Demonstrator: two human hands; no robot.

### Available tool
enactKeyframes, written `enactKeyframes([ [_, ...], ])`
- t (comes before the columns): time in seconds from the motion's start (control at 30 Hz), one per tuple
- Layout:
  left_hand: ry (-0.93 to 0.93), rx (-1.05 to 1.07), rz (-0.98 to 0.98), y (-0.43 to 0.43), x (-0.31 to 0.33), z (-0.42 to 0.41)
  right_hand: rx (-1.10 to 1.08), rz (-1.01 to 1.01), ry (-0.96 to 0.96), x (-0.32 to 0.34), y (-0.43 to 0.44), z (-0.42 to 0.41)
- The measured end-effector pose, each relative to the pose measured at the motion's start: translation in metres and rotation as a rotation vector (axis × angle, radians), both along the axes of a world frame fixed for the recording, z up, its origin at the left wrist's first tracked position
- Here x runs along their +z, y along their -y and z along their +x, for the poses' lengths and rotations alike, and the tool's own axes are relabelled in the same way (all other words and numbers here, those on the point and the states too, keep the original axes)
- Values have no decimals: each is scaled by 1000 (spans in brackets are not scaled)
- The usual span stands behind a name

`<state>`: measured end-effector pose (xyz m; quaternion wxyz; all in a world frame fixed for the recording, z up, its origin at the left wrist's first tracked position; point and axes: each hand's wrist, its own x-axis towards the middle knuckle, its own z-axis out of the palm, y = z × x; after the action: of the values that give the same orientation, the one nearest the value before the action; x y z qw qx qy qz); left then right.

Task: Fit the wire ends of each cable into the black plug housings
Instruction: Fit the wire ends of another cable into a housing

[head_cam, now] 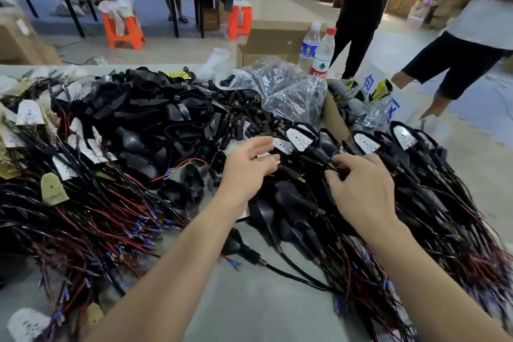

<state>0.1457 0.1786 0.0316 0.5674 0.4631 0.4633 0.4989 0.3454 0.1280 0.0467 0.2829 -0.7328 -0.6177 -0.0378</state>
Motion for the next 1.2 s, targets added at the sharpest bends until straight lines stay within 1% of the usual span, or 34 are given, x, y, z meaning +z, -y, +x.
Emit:
enactKeyframes([
  [0.07,-19,81,-12,2,-3,-16,12,122,68,-1,-3,-13],
  [0.1,-64,123,-9,3,-5,-24,31,179,84,0,-5,-23],
  [0.17,-207,219,6,4,-9,-43,123,247,64,1,-10,-51],
  [0.2,-292,275,22,4,-11,-52,190,240,36,1,-13,-67],
  [0.27,-469,379,59,4,-13,-68,329,143,-22,-3,-19,-97],
  [0.37,-755,436,85,9,-15,-92,475,-123,-90,-16,-35,-135],
  [0.47,-836,392,127,11,-18,-119,527,-319,-118,-30,-53,-166],
  [0.53,-923,372,198,11,-21,-139,546,-363,-116,-36,-64,-184],
  [0.7,-1138,431,257,14,-22,-190,565,-358,-171,-38,-83,-229],
  [0.77,-1191,444,251,14,-23,-205,607,-354,-192,-37,-85,-248],
  [0.83,-1202,429,254,14,-24,-214,633,-365,-230,-38,-86,-265],
  [0.9,-1180,419,252,16,-25,-218,606,-384,-264,-38,-87,-278],
  [0.97,-1190,473,240,19,-25,-223,542,-352,-262,-37,-89,-284],
  [1.03,-1279,557,206,22,-24,-228,522,-298,-313,-34,-92,-286],
  [1.1,-1339,556,167,24,-24,-230,603,-341,-338,-31,-92,-292],
  [1.13,-1334,531,160,24,-24,-230,669,-396,-278,-32,-91,-297],
  [1.2,-1290,508,156,24,-25,-231,744,-462,-54,-36,-85,-309],
])
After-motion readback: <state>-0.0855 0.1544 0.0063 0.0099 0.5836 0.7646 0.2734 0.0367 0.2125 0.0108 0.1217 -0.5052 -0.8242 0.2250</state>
